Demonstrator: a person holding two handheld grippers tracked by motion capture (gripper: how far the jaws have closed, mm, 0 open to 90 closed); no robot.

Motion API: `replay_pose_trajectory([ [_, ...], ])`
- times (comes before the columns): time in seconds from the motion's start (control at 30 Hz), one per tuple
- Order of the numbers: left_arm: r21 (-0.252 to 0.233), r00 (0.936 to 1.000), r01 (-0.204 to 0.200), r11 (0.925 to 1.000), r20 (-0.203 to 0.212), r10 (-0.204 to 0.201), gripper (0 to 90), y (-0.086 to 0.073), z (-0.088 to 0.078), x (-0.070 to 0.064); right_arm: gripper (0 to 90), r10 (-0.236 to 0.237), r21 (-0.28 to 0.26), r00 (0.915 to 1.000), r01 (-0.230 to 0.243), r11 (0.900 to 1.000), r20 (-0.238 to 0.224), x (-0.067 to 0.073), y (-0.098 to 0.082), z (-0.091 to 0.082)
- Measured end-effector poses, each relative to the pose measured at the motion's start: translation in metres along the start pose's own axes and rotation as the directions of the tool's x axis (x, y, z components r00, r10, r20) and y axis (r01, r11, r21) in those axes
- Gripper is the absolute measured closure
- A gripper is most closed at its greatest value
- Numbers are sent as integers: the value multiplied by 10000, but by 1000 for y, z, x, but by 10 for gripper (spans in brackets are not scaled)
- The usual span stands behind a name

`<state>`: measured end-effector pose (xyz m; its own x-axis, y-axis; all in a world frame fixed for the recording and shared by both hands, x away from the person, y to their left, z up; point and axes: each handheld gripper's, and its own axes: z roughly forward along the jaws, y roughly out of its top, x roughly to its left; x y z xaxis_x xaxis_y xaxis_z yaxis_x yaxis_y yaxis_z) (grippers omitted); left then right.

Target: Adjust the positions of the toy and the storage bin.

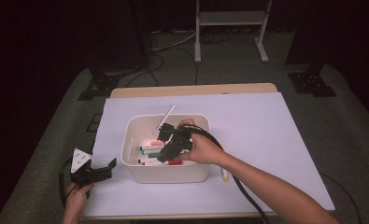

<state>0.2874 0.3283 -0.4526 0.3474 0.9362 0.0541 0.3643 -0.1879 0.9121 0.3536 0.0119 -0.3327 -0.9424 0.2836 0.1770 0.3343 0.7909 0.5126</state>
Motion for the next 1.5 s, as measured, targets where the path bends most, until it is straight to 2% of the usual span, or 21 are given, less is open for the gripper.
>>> replay_pose_trajectory([
  [0.07,-7,10000,0,10000,5,0,0,0,0,0,635,-46,-38,10000,46,10000,76,0,-1,-1],
  [0.1,7,10000,-4,10000,11,4,0,0,0,0,594,20,-191,9999,-18,9998,111,0,-4,-8],
  [0.2,41,10000,-3,10000,1,3,0,0,0,0,543,73,-539,10000,-73,9985,-6,-2,-9,-19],
  [0.3,18,10000,-23,10000,-6,23,0,0,0,0,502,375,-703,9992,-383,9968,-125,-4,-14,-32],
  [0.5,-5,10000,-40,10000,-33,40,0,0,0,0,453,496,-1314,9987,-473,9902,143,-6,-29,-60],
  [0.53,-4,10000,-26,10000,-44,26,0,0,0,-1,453,496,-1314,9987,-473,9902,143,-6,-29,-60],
  [0.6,5,10000,-21,10000,-44,21,0,0,0,0,445,590,-1614,9979,-540,9854,264,-7,-38,-74],
  [0.77,6,10000,-88,10000,-43,88,0,0,0,0,427,818,-1946,9949,-690,9784,583,-9,-55,-94],
  [0.87,3,9999,-92,10000,-45,92,0,0,0,-1,424,1213,-2125,9900,-1037,9717,715,-11,-68,-105],
  [1.03,-2,9999,-100,9999,-56,100,0,0,0,-1,416,1547,-2408,9839,-1292,9619,900,-16,-91,-118],
  [1.23,-16,9999,-100,9999,-88,100,0,0,0,-1,407,2094,-2717,9709,-1718,9469,1159,-22,-124,-132],
  [1.37,-29,9999,-109,9999,-98,109,0,0,0,-1,399,2573,-2742,9580,-2155,9372,1265,-29,-147,-132],
  [1.5,-13,9999,-112,9999,-99,112,0,0,0,-1,392,3006,-2597,9434,-2580,9306,1403,-38,-166,-122],
])
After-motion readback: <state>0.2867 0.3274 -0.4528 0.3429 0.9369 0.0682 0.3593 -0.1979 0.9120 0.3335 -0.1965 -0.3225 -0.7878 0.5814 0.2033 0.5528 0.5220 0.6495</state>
